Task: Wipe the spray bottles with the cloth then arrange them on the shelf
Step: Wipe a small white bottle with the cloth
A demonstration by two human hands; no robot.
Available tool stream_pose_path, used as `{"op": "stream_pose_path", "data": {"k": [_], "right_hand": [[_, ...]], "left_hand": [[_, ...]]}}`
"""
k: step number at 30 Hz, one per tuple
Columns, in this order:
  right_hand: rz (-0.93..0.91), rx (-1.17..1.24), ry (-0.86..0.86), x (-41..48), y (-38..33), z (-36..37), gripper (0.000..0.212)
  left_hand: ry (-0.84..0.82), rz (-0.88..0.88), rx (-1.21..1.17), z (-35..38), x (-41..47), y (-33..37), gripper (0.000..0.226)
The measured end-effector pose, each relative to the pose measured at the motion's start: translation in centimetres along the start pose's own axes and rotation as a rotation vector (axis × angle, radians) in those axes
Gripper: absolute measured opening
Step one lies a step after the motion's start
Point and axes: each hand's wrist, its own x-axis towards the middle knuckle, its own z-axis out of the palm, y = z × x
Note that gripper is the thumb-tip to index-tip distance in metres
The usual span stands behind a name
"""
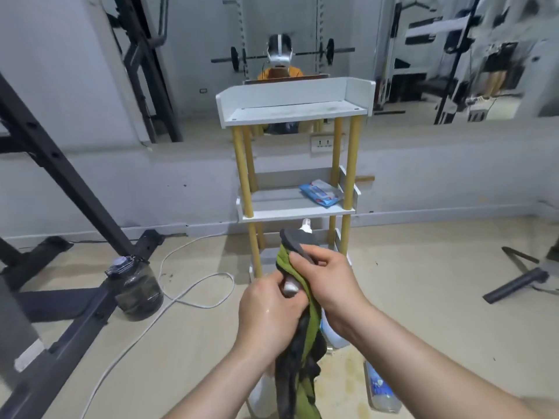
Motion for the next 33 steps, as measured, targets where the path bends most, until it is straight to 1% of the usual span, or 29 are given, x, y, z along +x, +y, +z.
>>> {"op": "stream_pose_path", "data": {"k": [3, 4, 6, 7, 8, 10, 11, 12, 13, 14, 15, 16, 18, 19, 20, 21, 22, 23, 24, 25, 26, 27, 28, 30, 32, 33], "right_hand": [[-0.036, -0.105, 0.027, 1.9, -1.4, -0.2, 0.02], [-0.05, -0.114, 0.033, 2.3, -1.7, -0.4, 0.022], [-0.078, -0.099, 0.043, 3.1, -2.3, -0.7, 0.034], [-0.069, -0.069, 0.034, 3.3, -2.4, -0.7, 0.045], [-0.055, -0.031, 0.017, 3.6, -2.4, -0.7, 0.055], [-0.032, 0.078, -0.042, 4.0, -2.8, -0.3, 0.07], [-0.014, 0.147, -0.092, 4.1, -3.0, 0.0, 0.073], [0.004, 0.195, -0.144, 4.2, -3.3, 0.1, 0.068], [0.021, 0.219, -0.201, 4.4, -3.4, 0.1, 0.058], [0.042, 0.241, -0.246, 4.5, -3.4, 0.2, 0.044], [0.06, 0.27, -0.269, 4.6, -3.2, 0.2, 0.035], [0.067, 0.29, -0.273, 4.5, -3.0, 0.3, 0.032], [0.022, 0.255, -0.227, 4.3, -2.5, 0.9, 0.036], [-0.026, 0.198, -0.169, 4.3, -2.1, 1.2, 0.037], [-0.07, 0.135, -0.091, 4.1, -1.9, 1.4, 0.035], [-0.109, 0.09, -0.01, 4.0, -1.6, 1.6, 0.031], [-0.131, 0.068, 0.053, 4.0, -1.5, 1.9, 0.025], [-0.144, 0.072, 0.082, 3.8, -1.4, 2.0, 0.019], [-0.143, 0.095, 0.087, 3.6, -1.5, 2.3, 0.014], [-0.132, 0.121, 0.071, 3.3, -1.5, 2.5, 0.013], [-0.113, 0.134, 0.046, 3.1, -1.7, 2.7, 0.016], [-0.099, 0.133, 0.012, 3.0, -1.7, 2.8, 0.019], [-0.078, 0.134, -0.033, 2.8, -1.8, 2.8, 0.022], [-0.014, 0.164, -0.144, 2.6, -2.2, 2.4, 0.025], [0.061, 0.171, -0.271, 2.7, -3.1, 1.6, 0.02], [0.082, 0.127, -0.307, 2.8, -3.4, 1.1, 0.016]], "left_hand": [[-0.143, 0.135, 0.106, -0.9, 1.7, 0.5, 0.014], [-0.187, 0.15, 0.062, -1.5, 2.4, 0.8, 0.018], [-0.237, 0.064, -0.28, -2.8, 3.5, 1.7, 0.029], [-0.242, 0.013, -0.463, -3.4, 3.8, 2.0, 0.031], [-0.231, -0.037, -0.598, -3.8, 4.0, 2.1, 0.032], [-0.156, -0.134, -0.763, -3.9, 4.3, 2.0, 0.026], [-0.112, -0.182, -0.844, -3.9, 4.5, 1.9, 0.024], [-0.08, -0.22, -0.928, -4.0, 4.7, 1.7, 0.023], [-0.046, -0.24, -0.992, -4.1, 4.9, 1.5, 0.022], [0.011, -0.232, -0.996, -4.2, 5.1, 1.1, 0.021], [0.093, -0.185, -0.89, -4.3, 5.4, 0.7, 0.019], [0.184, -0.105, -0.699, -4.5, 5.8, 0.1, 0.014], [0.373, 0.051, -0.293, -4.9, 6.1, -0.7, 0.006], [0.476, 0.149, -0.097, -5.2, 6.0, -0.8, 0.013], [0.53, 0.277, 0.058, -5.3, 5.9, -1.0, 0.02], [0.531, 0.4, 0.155, -5.1, 5.7, -1.0, 0.022], [0.468, 0.486, 0.163, -4.7, 5.4, -1.0, 0.022], [0.355, 0.496, 0.128, -4.4, 4.9, -0.8, 0.024], [0.23, 0.462, 0.068, -4.2, 4.6, -0.7, 0.03], [0.123, 0.411, 0.002, -4.1, 4.3, -0.6, 0.034], [0.038, 0.365, -0.053, -4.0, 4.2, -0.8, 0.036], [-0.008, 0.348, -0.083, -4.1, 4.3, -1.1, 0.038], [-0.021, 0.346, -0.101, -4.2, 4.3, -1.3, 0.041], [0.006, 0.329, -0.137, -4.8, 4.4, -1.6, 0.049], [0.055, 0.309, -0.111, -5.5, 4.5, -1.7, 0.05], [0.083, 0.314, -0.067, -5.9, 4.6, -1.7, 0.05]]}}
